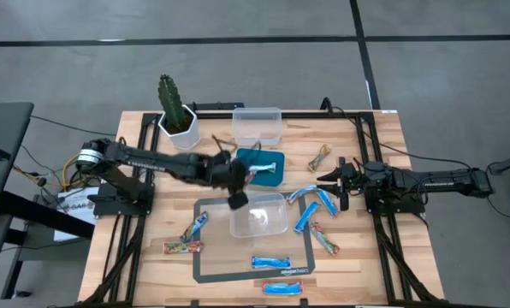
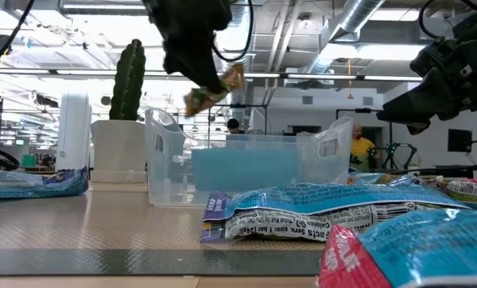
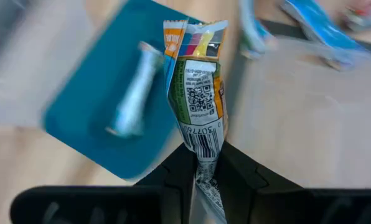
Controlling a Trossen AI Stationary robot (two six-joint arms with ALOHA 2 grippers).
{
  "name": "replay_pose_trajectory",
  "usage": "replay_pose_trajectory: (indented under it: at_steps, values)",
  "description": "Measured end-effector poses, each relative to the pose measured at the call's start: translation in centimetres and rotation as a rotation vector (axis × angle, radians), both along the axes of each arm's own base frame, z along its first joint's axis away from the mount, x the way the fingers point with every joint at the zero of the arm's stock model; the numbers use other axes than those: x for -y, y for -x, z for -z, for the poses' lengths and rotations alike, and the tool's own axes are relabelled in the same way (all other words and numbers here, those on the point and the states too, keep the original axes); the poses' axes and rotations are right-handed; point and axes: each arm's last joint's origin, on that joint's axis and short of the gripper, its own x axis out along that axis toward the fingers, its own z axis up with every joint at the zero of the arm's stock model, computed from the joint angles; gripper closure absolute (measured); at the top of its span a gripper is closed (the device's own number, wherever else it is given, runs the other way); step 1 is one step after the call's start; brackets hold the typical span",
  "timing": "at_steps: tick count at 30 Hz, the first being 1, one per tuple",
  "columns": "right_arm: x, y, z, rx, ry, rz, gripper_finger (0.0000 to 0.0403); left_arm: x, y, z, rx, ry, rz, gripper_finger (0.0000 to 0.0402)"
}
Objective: Pick and place Granola Bars by type
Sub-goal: Put the yellow granola bar into the blue bin, then put the blue granola bar into the top transparent bin
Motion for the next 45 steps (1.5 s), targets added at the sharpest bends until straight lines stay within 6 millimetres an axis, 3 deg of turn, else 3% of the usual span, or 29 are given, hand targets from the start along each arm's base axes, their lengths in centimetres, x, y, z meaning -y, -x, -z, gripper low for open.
replay_pose_trajectory:
  at_steps: [8, 14, 22, 30, 38, 45]
  values:
    - [0.0, 0.0, 0.0, 0.0, 0.0, 0.0, 0.0278, -5.9, -0.2, -0.5, 0.034, -0.095, -0.054, 0.0351]
    - [0.0, 0.0, 0.0, 0.0, 0.0, 0.0, 0.0278, -8.5, -0.3, 0.0, 0.054, -0.046, -0.063, 0.0351]
    - [0.0, 0.0, 0.0, 0.001, 0.0, 0.0, 0.0278, -9.3, -1.5, 1.5, 0.044, -0.056, -0.036, 0.0351]
    - [0.0, 0.0, 0.0, -0.001, 0.0, -0.001, 0.0278, -10.1, -3.1, 5.1, -0.028, -0.049, -0.001, 0.0351]
    - [0.0, 0.0, 0.0, -0.001, 0.0, 0.0, 0.0278, -9.9, -3.0, 5.2, -0.07, -0.113, -0.005, 0.0348]
    - [0.0, 0.0, 0.0, -0.001, 0.0, -0.001, 0.0278, -9.6, -2.9, 5.3, -0.09, -0.109, 0.005, 0.029]
